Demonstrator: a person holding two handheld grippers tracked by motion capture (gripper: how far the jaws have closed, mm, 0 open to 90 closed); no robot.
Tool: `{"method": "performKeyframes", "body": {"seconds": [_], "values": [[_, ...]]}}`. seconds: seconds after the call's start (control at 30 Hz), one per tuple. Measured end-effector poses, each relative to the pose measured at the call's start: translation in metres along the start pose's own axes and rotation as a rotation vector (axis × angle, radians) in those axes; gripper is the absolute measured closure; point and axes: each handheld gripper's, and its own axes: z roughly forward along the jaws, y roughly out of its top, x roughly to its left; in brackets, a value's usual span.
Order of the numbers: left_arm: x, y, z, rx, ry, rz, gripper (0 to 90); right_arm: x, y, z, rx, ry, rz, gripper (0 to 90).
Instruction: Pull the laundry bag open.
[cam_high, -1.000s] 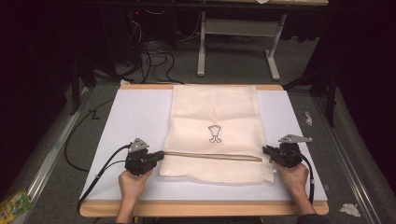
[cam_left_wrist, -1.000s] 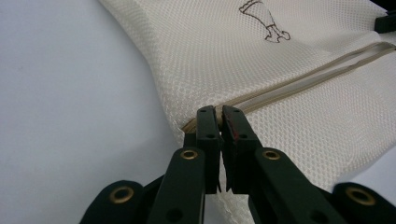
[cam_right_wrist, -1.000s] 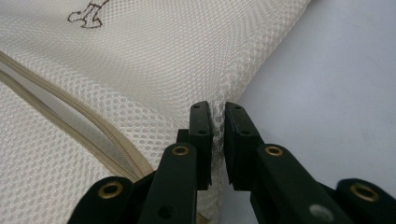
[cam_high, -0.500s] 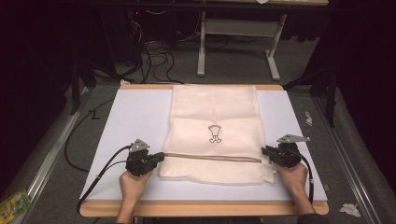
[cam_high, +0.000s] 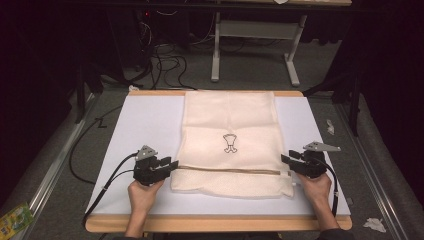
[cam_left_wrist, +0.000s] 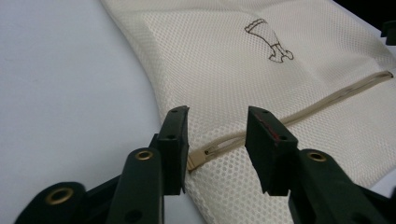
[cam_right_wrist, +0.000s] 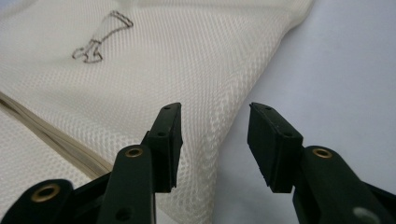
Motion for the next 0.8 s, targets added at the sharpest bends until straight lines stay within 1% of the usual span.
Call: {"method": "performKeyframes", "body": {"seconds": [0.03, 0.07, 0.13, 0.2, 0.27, 0.33, 0.37, 0.5, 0.57, 0.6, 0.67, 0.8], "values": [[0.001, 0.001, -0.002, -0.006, 0.005, 0.004, 57.7, -0.001, 0.001, -0.003, -0.016, 0.003, -0.007, 54.4], [0.001, 0.002, -0.003, -0.013, 0.01, 0.006, 56.3, -0.001, 0.002, -0.006, -0.03, 0.008, 0.007, 53.5], [0.002, 0.003, -0.007, -0.029, 0.019, 0.008, 54.4, -0.002, 0.004, -0.011, -0.055, 0.005, 0.009, 52.0], [0.003, 0.005, -0.011, -0.038, 0.017, 0.009, 53.5, -0.003, 0.005, -0.016, -0.077, 0.009, 0.014, 50.8], [0.005, 0.006, -0.015, -0.045, 0.017, 0.015, 53.4, -0.005, 0.006, -0.019, -0.086, 0.001, 0.023, 50.3], [0.007, 0.008, -0.02, -0.056, 0.029, 0.021, 53.2, -0.008, 0.006, -0.023, -0.096, -0.004, 0.025, 49.6], [0.008, 0.008, -0.021, -0.058, 0.029, 0.02, 53.0, -0.011, 0.005, -0.025, -0.102, -0.007, 0.033, 49.2], [0.009, 0.008, -0.026, -0.074, 0.04, 0.021, 52.1, -0.015, 0.004, -0.031, -0.115, -0.021, 0.042, 48.8], [0.011, 0.009, -0.028, -0.083, 0.046, 0.018, 52.0, -0.018, 0.003, -0.035, -0.116, -0.023, 0.042, 49.9], [0.012, 0.009, -0.03, -0.092, 0.046, 0.013, 52.0, -0.019, 0.002, -0.036, -0.114, -0.029, 0.031, 50.3], [0.013, 0.01, -0.032, -0.102, 0.044, 0.005, 51.9, -0.022, 0.001, -0.039, -0.112, -0.038, 0.039, 51.5], [0.015, 0.012, -0.037, -0.116, 0.052, 0.001, 51.7, -0.027, -0.002, -0.048, -0.131, -0.051, 0.05, 52.8]]}}
